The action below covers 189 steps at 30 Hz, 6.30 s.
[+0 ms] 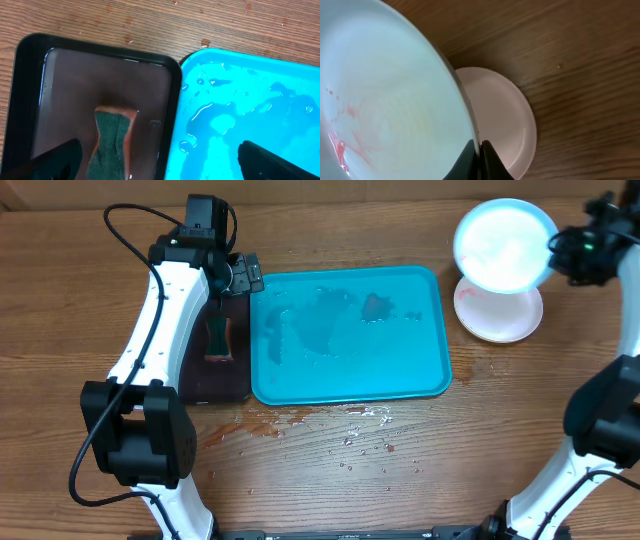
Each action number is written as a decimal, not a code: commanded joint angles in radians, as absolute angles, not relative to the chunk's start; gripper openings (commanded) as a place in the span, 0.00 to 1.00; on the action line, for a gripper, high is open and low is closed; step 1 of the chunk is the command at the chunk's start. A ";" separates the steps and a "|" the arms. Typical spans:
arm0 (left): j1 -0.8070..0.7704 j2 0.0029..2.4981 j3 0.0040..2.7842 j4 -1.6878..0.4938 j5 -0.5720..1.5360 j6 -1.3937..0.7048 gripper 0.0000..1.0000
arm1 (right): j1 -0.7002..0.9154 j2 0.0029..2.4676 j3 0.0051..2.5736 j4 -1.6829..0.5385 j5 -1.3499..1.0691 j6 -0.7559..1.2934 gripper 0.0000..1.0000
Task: Clean dirty plates on tray and stack at the side
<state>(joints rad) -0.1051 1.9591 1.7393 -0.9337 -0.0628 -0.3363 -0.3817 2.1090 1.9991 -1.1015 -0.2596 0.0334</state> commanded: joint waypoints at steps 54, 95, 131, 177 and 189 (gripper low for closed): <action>-0.105 1.935 1.760 -0.930 -0.055 -0.329 1.00 | -0.080 1.085 1.211 -0.986 -0.191 0.162 0.54; -0.105 1.935 1.760 -0.930 -0.055 -0.329 1.00 | -0.080 0.574 0.746 -0.880 -0.290 0.244 1.00; -0.217 1.256 1.447 -0.824 -0.250 -0.173 1.00 | -0.080 0.574 0.746 -0.880 -0.290 0.244 1.00; 0.045 0.003 0.109 -0.361 -0.046 -0.270 1.00 | -0.080 0.574 0.746 -0.880 -0.290 0.244 1.00; 0.045 0.004 0.109 -0.361 -0.040 -0.269 1.00 | -0.080 0.574 0.746 -0.880 -0.290 0.244 1.00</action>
